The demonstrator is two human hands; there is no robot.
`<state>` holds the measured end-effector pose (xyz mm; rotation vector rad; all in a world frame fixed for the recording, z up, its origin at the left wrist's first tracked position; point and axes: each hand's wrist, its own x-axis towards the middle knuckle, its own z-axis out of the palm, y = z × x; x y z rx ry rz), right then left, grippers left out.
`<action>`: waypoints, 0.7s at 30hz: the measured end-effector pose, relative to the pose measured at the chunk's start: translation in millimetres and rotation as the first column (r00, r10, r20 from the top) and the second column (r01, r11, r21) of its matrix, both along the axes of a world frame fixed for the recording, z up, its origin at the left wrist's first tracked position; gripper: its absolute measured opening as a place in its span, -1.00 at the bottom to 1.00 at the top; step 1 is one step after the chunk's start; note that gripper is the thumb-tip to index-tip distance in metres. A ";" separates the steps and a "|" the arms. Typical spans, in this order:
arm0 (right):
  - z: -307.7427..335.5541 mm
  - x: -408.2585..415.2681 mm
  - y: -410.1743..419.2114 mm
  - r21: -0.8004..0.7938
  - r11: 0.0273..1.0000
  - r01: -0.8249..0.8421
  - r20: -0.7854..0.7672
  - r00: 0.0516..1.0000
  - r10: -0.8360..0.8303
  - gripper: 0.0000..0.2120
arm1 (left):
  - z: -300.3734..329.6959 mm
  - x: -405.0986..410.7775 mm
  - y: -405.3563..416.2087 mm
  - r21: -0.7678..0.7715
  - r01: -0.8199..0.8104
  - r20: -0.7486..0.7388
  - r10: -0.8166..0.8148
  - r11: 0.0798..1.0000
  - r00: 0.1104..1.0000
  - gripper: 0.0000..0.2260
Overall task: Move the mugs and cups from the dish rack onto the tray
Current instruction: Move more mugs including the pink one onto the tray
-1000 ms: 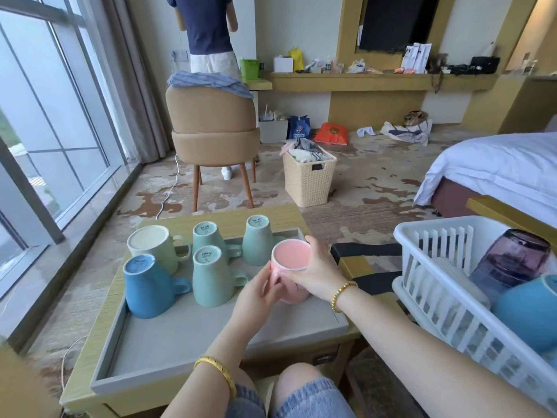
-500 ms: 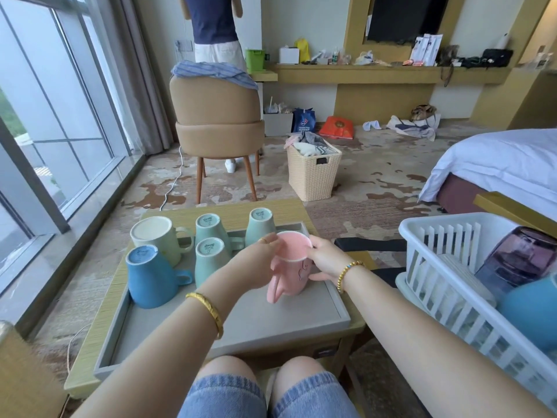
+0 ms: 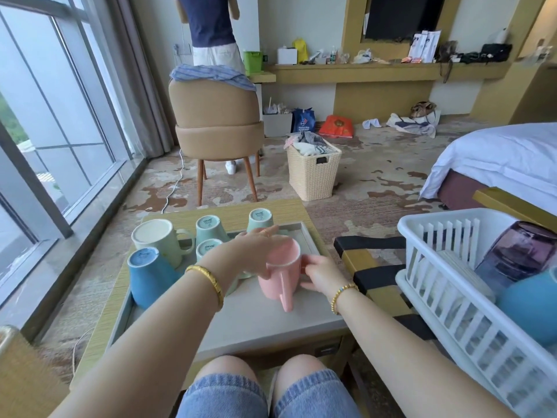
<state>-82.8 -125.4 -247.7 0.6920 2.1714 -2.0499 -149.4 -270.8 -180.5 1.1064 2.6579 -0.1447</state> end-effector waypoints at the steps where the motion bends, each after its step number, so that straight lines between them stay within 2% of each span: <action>1: -2.4 4.2 1.3 -0.027 0.999 -0.046 0.020 0.999 0.046 -0.63 | 0.8 -0.8 4.8 -0.044 0.027 0.016 -0.027 0.999 1.000 -0.14; 5: -2.5 13.5 9.8 -0.004 0.987 -0.162 0.058 0.985 0.162 -0.56 | 2.5 -0.2 13.7 -0.083 0.021 0.016 -0.020 0.996 1.000 -0.06; 8: 0.1 17.7 7.7 0.003 0.961 -0.278 0.054 0.959 0.277 -0.66 | 1.9 3.1 15.7 -0.059 -0.045 -0.027 0.043 0.997 0.999 -0.10; 12: -5.1 23.4 5.9 0.045 0.945 -0.324 -0.060 0.943 0.326 -0.69 | -3.4 7.6 15.2 -0.042 -0.168 -0.143 0.160 0.985 0.977 -0.16; 16: -17.6 21.9 3.5 0.355 0.907 -0.229 -0.124 0.949 0.288 -0.89 | -11.6 9.4 15.6 0.005 -0.282 -0.200 0.277 0.959 0.940 -0.15; 18: -18.8 18.0 2.3 0.421 0.896 -0.144 -0.134 0.967 0.218 -0.87 | -17.1 13.3 19.2 0.041 -0.306 -0.237 0.307 0.951 0.922 -0.16; 20: -15.7 14.2 5.0 0.513 0.856 -0.064 -0.145 0.976 0.160 -0.83 | -20.9 15.0 20.7 0.116 -0.318 -0.193 0.335 0.941 0.922 -0.14; 21: -14.4 11.7 8.3 0.564 0.825 -0.037 -0.140 0.980 0.140 -0.81 | -21.2 13.9 19.2 0.160 -0.317 -0.115 0.336 0.935 0.935 -0.14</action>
